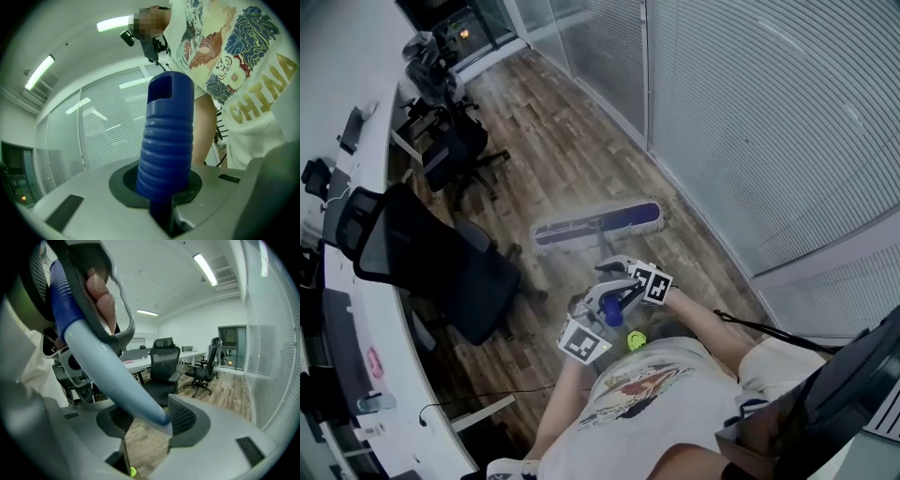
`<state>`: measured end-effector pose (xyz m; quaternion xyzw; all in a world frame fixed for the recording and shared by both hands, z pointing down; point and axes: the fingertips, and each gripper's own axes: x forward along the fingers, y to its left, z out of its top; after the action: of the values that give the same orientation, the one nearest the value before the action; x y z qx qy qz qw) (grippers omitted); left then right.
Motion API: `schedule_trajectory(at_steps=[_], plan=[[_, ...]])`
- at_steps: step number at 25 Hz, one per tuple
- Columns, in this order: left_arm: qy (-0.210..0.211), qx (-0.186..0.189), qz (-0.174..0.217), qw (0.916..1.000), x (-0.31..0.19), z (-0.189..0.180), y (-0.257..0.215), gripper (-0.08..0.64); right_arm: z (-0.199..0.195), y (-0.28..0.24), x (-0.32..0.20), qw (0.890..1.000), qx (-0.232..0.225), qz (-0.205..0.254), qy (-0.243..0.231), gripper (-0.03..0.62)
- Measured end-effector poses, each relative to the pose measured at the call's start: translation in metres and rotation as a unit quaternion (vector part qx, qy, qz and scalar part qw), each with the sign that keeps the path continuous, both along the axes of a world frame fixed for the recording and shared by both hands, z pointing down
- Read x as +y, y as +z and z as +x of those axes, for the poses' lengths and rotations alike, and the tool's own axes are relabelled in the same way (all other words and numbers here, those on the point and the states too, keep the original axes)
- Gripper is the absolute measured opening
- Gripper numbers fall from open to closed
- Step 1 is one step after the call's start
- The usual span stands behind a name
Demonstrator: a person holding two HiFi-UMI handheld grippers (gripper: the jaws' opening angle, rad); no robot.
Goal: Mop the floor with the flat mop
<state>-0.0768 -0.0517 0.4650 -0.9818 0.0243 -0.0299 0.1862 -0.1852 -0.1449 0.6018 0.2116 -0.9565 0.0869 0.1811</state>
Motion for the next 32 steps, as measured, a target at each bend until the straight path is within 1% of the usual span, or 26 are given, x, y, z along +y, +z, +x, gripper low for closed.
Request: schedule_trajectory(at_steps=[2,4,6,9,11,15,19,22,26,28,32], plan=[[0.002,0.002,0.009,1.0000,-0.020,0.001,-0.002,0.032,0.001,0.000,-0.021,1.000,0.001,0.004,0.001,0.192],[0.001,-0.004,0.012,0.9999,-0.041,0.001,0.000,0.032,0.001,-0.001,-0.042,1.000,0.001,0.005,-0.003,0.192],[0.000,-0.009,0.010,0.9999,-0.056,0.003,0.002,0.032,0.002,-0.001,-0.056,1.000,-0.004,0.003,-0.009,0.192],[-0.001,-0.007,0.008,0.9999,-0.077,0.014,0.000,0.032,0.011,-0.004,-0.076,1.000,-0.008,0.001,-0.016,0.195],[0.000,-0.014,0.004,0.9999,-0.097,0.016,-0.001,0.034,0.013,-0.008,-0.096,1.000,-0.010,0.001,-0.017,0.198],[-0.002,-0.018,0.004,0.9998,-0.154,0.020,-0.001,0.034,0.016,-0.008,-0.153,1.000,-0.016,-0.005,-0.019,0.200],[-0.003,-0.004,0.013,0.9999,-0.215,0.042,-0.013,0.032,0.034,-0.015,-0.214,0.999,-0.023,-0.006,-0.026,0.200],[-0.011,-0.005,0.008,0.9999,-0.260,0.059,-0.014,0.032,0.050,-0.017,-0.256,0.999,-0.022,-0.005,-0.035,0.199],[-0.019,-0.012,0.012,0.9997,-0.324,0.073,-0.014,0.032,0.061,-0.018,-0.317,0.998,-0.020,0.000,-0.051,0.201],[-0.024,-0.017,0.014,0.9995,-0.349,0.082,-0.012,0.032,0.069,-0.017,-0.342,0.998,-0.022,0.000,-0.057,0.200],[-0.033,-0.017,0.016,0.9992,-0.388,0.096,-0.005,0.032,0.081,-0.013,-0.381,0.998,-0.030,0.002,-0.052,0.200]])
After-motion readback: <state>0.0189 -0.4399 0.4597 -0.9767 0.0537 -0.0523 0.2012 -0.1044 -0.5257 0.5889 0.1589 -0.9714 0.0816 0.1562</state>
